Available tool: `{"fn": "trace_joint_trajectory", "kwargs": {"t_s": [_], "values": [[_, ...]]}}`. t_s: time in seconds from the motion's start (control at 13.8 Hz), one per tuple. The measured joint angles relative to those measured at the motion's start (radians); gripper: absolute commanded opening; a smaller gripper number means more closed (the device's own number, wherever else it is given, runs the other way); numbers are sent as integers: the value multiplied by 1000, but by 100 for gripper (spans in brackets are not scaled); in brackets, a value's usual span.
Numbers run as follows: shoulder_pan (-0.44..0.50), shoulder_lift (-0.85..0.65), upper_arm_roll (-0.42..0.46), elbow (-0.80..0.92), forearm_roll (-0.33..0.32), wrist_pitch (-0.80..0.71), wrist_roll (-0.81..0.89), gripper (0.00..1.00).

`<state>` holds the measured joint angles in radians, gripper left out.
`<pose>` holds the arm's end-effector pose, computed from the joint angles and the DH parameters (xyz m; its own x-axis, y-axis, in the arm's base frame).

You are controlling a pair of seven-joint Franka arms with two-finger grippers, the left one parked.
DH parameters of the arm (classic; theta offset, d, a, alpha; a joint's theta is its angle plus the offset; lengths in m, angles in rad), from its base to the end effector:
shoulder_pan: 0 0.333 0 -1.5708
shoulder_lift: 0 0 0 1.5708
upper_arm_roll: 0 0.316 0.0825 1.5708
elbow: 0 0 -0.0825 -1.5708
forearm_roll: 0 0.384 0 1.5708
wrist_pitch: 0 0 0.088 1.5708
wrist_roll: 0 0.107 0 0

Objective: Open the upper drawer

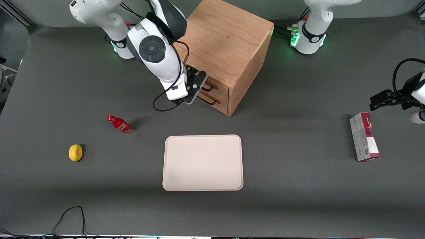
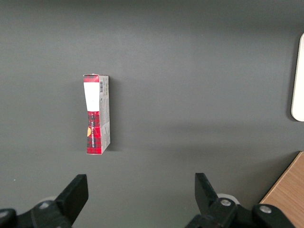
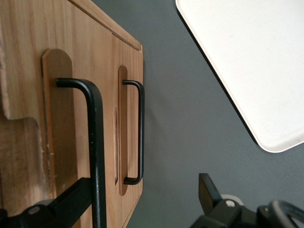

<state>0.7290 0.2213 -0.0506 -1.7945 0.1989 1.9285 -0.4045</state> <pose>0.4659 0.3953 0.4193 0.5338 0.8454 -0.0190 0.8281 -0.5272 -0.1903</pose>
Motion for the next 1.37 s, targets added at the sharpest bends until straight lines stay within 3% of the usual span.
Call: {"fn": "trace_joint_trajectory", "kwargs": {"t_s": [1.37], "values": [[-1, 29, -7, 0, 27, 6, -85, 100]]}}
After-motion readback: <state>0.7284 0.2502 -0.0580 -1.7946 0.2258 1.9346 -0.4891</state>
